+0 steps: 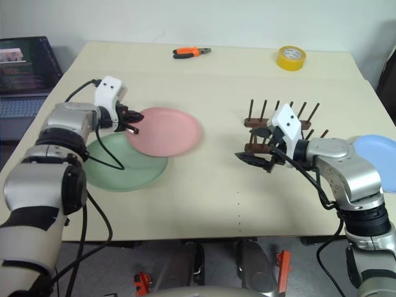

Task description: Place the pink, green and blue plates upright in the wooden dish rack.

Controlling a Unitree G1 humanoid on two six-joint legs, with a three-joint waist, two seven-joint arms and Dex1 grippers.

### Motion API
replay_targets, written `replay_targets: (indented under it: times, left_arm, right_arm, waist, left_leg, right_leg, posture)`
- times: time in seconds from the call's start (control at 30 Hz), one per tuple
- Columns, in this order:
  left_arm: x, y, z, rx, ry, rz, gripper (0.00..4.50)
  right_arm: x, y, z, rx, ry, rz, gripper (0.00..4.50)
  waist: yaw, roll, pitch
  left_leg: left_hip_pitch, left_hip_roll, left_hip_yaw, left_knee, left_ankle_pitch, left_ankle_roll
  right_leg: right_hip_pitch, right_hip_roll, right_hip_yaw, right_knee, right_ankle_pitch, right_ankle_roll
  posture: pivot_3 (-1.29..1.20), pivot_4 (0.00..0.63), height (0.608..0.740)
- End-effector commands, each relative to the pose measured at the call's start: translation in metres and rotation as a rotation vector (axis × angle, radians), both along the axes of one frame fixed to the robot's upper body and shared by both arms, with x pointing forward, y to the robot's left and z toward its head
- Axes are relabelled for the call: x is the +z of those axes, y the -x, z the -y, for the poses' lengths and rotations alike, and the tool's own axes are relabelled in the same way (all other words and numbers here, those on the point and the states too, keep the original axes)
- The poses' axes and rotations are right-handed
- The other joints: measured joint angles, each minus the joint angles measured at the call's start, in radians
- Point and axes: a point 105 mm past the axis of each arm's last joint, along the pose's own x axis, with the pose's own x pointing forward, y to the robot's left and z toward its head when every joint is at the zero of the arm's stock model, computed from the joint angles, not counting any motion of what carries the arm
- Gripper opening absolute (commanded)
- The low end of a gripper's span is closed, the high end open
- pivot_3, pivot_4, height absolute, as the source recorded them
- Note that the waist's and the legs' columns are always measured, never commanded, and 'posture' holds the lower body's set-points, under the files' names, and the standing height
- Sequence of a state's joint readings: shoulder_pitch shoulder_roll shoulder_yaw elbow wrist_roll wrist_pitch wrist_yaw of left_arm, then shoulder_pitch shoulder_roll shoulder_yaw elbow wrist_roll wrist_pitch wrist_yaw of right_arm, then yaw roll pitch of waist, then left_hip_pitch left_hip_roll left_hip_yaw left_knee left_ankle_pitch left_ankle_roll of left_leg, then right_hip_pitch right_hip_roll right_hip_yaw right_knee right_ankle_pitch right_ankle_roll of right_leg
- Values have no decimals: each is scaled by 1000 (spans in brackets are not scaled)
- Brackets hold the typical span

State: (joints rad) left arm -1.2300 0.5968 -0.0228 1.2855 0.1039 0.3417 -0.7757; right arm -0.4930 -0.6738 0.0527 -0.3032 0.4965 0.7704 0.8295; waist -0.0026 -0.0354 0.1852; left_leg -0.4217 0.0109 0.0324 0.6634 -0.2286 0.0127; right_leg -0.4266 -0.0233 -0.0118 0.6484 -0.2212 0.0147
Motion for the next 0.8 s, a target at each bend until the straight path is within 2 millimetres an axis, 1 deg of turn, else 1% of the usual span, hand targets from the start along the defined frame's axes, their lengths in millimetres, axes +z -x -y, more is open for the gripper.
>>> replay_targets:
  times: [0.03, 0.13, 0.2, 0.3, 0.33, 0.4, 0.43, 0.47, 0.53, 0.6, 0.67, 0.7, 0.8]
  left_arm:
    - [37, -5, 1, -12, 29, 99, 11]
    - [55, -6, 4, -35, 63, 135, 11]
    - [61, -6, 4, -41, 70, 147, 11]
    - [82, -5, 5, -57, 85, 199, 11]
    - [93, -5, 9, -78, 97, 226, 11]
    - [115, -3, 24, -142, 140, 268, 11]
    - [123, -1, 35, -185, 148, 286, 11]
    - [129, 0, 45, -216, 146, 302, 11]
    - [144, 0, 64, -228, 164, 351, 11]
    - [150, 1, 80, -242, 157, 376, 11]
    - [150, 4, 94, -257, 135, 383, 11]
    - [149, 4, 99, -260, 117, 386, 11]
    - [145, 6, 104, -253, 104, 379, 11]
  right_arm:
    - [26, 8, -11, 73, -57, 80, 4500]
    - [34, 11, -16, 102, -94, 95, 4500]
    - [37, 12, -17, 111, -106, 99, 4500]
    - [47, 13, -24, 140, -146, 129, 4500]
    - [53, 13, -30, 156, -169, 148, 4500]
    - [64, 10, -43, 175, -197, 197, 4500]
    - [67, 4, -51, 164, -187, 228, 4500]
    - [68, 0, -58, 154, -164, 257, 4500]
    - [64, -7, -78, 168, -65, 343, 4500]
    - [63, -7, -98, 205, -46, 391, 4500]
    - [63, -5, -115, 236, -69, 398, 4500]
    - [61, -4, -120, 248, -62, 402, 4500]
    - [47, -9, -128, 251, 40, 454, 4500]
  waist:
    - [0, 0, 0]
    - [0, 0, 0]
    - [0, 0, 0]
    - [-1, 0, 0]
    - [-1, 0, 0]
    - [-2, -1, 0]
    - [-2, -1, 1]
    - [-2, -1, 1]
    - [-1, -1, 1]
    - [1, -1, 0]
    - [-1, -1, 0]
    - [-1, -1, 0]
    - [-3, -1, 0]
  left_leg:
    - [0, 0, 0, 0, 0, 0]
    - [0, 0, 0, 0, 0, 0]
    - [0, 0, 0, 0, 0, 0]
    - [0, 0, 0, 0, 0, 0]
    - [0, 0, 0, 0, 0, 0]
    - [0, 0, 0, 0, 0, 0]
    - [0, 0, 0, 0, 0, 0]
    - [0, 0, -1, 1, 0, 0]
    - [0, 0, -1, 1, 0, 0]
    - [0, 0, -1, 1, 0, 0]
    - [0, 0, 0, 1, 0, 0]
    - [-1, -1, 0, 1, 0, 0]
    - [-1, -1, 0, 1, 0, 0]
  right_leg:
    - [0, 0, 0, 0, 0, 0]
    - [0, 1, 0, 0, 0, 0]
    - [0, 1, 0, 0, 0, 0]
    - [0, 1, 0, 0, 0, 0]
    - [0, 1, 0, 0, 0, 0]
    - [0, 1, 0, 0, 0, 0]
    - [0, 1, 0, 1, 0, 0]
    - [0, 1, 0, 1, 0, 0]
    - [0, 1, 0, 2, 0, 0]
    - [0, 1, 1, 1, 0, 0]
    - [0, 1, 2, 1, 0, 0]
    - [0, 1, 2, 1, 3, -5]
    - [-1, 1, 2, 1, 3, -5]
  posture:
    - [0, 150, 740]
    - [0, 150, 740]
    - [0, 150, 740]
    - [0, 150, 740]
    - [0, 150, 740]
    - [0, 150, 740]
    - [0, 150, 740]
    - [0, 150, 740]
    - [0, 150, 740]
    - [0, 150, 740]
    - [0, 150, 740]
    - [0, 150, 740]
    - [0, 150, 740]
